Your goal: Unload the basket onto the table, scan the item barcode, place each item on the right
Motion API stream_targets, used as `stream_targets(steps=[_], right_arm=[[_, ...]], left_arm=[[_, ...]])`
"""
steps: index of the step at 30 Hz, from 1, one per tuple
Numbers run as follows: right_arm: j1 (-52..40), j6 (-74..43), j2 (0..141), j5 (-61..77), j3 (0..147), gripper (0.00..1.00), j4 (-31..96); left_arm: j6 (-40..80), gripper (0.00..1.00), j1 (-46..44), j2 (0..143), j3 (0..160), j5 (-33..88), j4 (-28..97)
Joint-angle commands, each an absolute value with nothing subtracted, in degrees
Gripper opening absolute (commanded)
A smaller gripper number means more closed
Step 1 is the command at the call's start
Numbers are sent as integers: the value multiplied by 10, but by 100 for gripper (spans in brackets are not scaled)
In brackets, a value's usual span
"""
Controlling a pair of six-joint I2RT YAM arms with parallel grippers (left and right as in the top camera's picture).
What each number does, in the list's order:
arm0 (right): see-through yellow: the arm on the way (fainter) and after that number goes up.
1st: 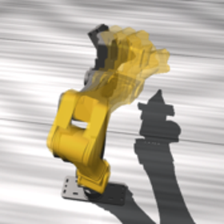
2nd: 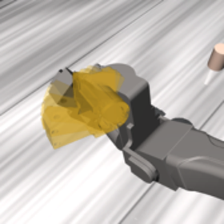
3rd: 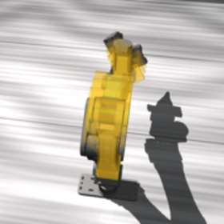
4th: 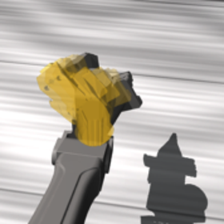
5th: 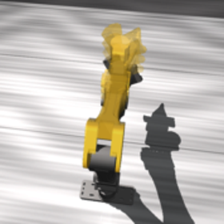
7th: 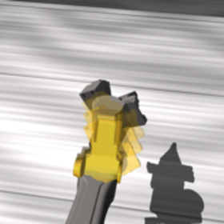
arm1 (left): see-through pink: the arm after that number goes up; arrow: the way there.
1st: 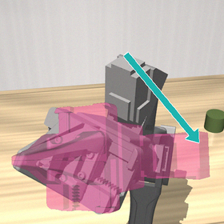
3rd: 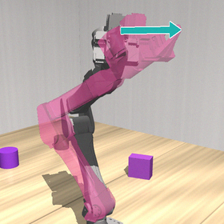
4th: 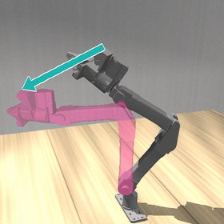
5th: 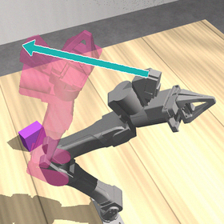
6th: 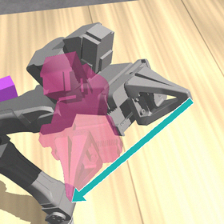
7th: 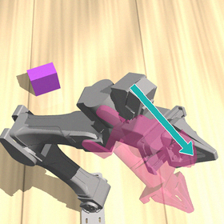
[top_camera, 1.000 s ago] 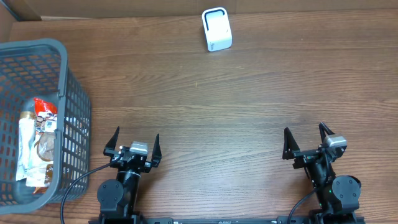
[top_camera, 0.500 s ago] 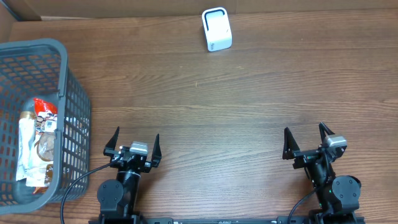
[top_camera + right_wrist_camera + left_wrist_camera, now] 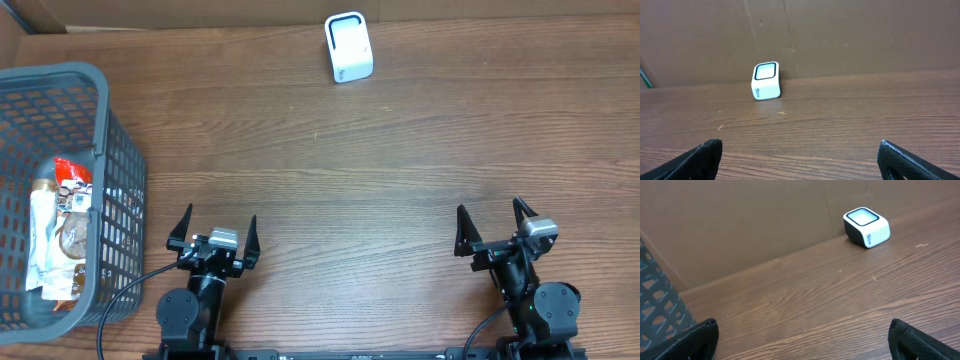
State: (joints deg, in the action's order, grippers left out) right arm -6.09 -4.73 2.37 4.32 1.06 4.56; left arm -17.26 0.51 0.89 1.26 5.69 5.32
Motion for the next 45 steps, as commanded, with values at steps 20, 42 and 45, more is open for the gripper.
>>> stream_targets(steps=[20, 42, 45], right_arm=[[-65, -51, 24, 48, 5, 100, 44], [-65, -62, 41, 91, 166, 100, 156], [-65, -62, 60, 91, 216, 100, 190]], left_arm=[[-76, 100, 7, 3, 33, 80, 56], [-8, 100, 7, 203, 251, 212, 112], [-8, 100, 7, 282, 330, 241, 147]])
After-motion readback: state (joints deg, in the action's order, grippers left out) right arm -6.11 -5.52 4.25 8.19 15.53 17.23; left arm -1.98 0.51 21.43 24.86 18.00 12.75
